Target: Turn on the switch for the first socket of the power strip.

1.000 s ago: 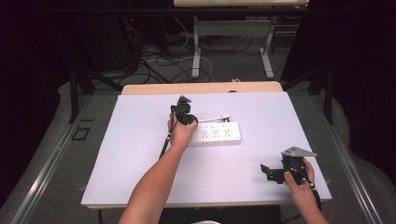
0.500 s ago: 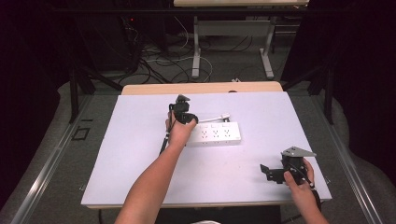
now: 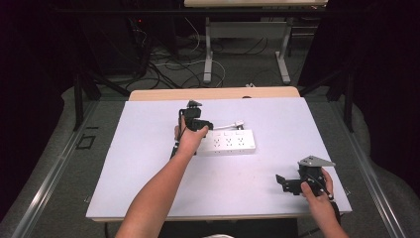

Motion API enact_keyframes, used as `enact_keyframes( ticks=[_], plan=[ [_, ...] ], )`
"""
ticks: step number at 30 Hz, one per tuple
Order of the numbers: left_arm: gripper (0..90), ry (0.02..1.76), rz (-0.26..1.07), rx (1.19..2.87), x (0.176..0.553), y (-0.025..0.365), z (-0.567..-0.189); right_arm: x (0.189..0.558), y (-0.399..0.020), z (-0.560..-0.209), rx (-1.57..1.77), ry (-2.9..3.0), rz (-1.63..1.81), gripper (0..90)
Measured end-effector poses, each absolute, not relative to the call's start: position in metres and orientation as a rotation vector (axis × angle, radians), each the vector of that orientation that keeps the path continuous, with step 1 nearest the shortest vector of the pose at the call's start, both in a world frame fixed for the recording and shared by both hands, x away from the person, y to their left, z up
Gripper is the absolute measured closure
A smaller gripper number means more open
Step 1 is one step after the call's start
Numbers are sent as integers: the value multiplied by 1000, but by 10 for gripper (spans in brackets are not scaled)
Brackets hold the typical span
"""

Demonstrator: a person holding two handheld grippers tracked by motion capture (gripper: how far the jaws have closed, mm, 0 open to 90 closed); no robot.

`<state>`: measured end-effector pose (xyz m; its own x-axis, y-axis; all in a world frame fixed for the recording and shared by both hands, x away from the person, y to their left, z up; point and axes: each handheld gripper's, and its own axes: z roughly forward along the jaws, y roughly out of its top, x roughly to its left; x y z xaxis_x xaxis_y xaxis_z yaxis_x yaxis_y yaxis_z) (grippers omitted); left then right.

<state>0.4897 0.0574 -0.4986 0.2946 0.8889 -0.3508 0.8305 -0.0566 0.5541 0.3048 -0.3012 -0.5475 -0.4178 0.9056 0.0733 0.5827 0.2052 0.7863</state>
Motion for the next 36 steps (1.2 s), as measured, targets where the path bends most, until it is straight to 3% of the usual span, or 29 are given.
enact_keyframes(
  ticks=[21,36],
  plan=[
    [226,1367,207,1973,476,56,-493,304,-300,-547,1385,2081,1078,0],
    [197,1295,278,2052,470,62,-491,304,-300,-547,1382,2082,1076,0]
  ],
)
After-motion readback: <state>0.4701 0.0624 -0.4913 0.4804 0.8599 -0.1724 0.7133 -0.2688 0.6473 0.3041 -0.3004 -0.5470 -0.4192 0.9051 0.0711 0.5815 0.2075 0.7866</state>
